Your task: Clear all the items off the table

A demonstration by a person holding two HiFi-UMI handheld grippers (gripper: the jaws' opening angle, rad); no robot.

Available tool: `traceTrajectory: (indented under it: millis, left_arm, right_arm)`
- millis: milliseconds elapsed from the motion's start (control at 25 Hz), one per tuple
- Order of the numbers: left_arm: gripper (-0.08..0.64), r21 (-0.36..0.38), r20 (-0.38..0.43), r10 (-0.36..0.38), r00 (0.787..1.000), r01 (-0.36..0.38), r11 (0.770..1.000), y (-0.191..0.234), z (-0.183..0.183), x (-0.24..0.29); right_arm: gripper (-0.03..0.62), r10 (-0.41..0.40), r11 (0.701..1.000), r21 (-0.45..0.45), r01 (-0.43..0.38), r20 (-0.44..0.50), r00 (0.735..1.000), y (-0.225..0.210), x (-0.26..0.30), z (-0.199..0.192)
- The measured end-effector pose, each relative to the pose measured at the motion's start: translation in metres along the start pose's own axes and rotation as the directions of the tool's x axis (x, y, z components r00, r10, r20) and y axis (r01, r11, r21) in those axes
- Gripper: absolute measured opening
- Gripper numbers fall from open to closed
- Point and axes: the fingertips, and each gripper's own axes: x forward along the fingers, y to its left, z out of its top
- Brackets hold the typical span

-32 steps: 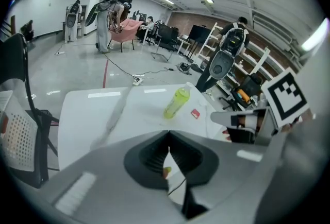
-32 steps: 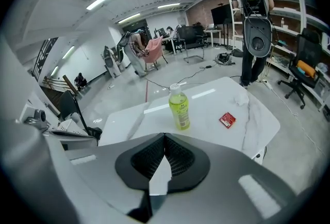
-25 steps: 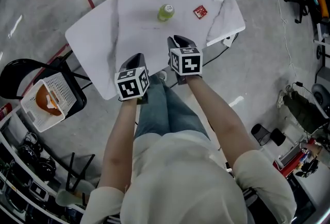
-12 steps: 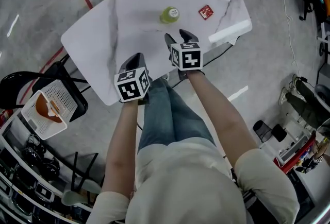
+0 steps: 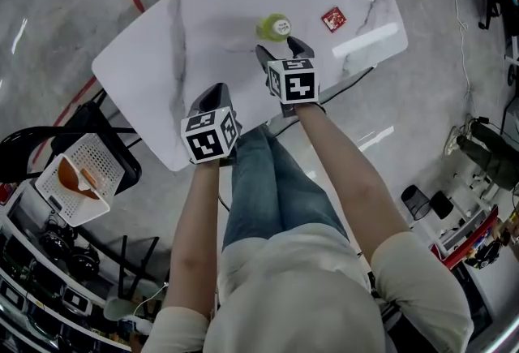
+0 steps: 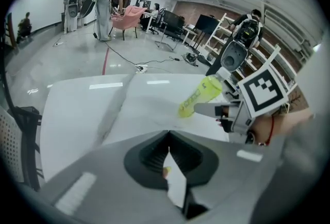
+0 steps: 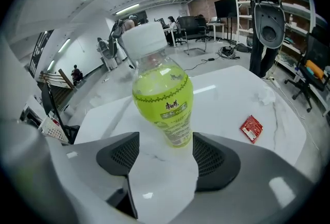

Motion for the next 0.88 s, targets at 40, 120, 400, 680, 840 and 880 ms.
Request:
traceTrajectory:
  millis: [40,120,400,680,840,880]
  left_arm:
    - [0.009,-0.003,-0.002,-0.001,1.000,0.001,1.000,0.001,0.000,0.002]
    - [0.008,-0.007,-0.008,-0.001,1.000,0.001,1.000,0.004,0.001,0.007]
    - [0.008,-0.016,-0.023,-0.015,1.000,0.015,1.000,0.007,0.005,0.026]
    - [0.008,-0.012,-0.051,-0.023,0.998,0.023,1.000,0.010,0.000,0.039]
    - [0.009,-0.015,-0.063,-0.028,0.998,0.027,1.000,0.010,-0.003,0.043]
    - [0.009,-0.014,-0.065,-0.030,0.997,0.029,0.999,0.010,-0.004,0.043]
  right_arm:
    - [0.326,-0.003,1.000,0.003,0.003,0.000,1.000,-0.001,0.003,0.001]
    - [0.337,-0.006,1.000,0.004,0.006,0.005,1.000,-0.001,0.010,0.003]
    - [0.368,-0.005,1.000,-0.021,0.007,0.067,0.998,-0.002,0.028,0.014]
    - [0.368,-0.028,1.000,-0.002,0.028,0.098,0.995,-0.008,0.041,0.021]
    - [0.364,-0.030,1.000,0.002,0.030,0.118,0.993,-0.007,0.046,0.026]
    - [0.359,-0.034,0.999,0.002,0.034,0.119,0.992,-0.006,0.047,0.026]
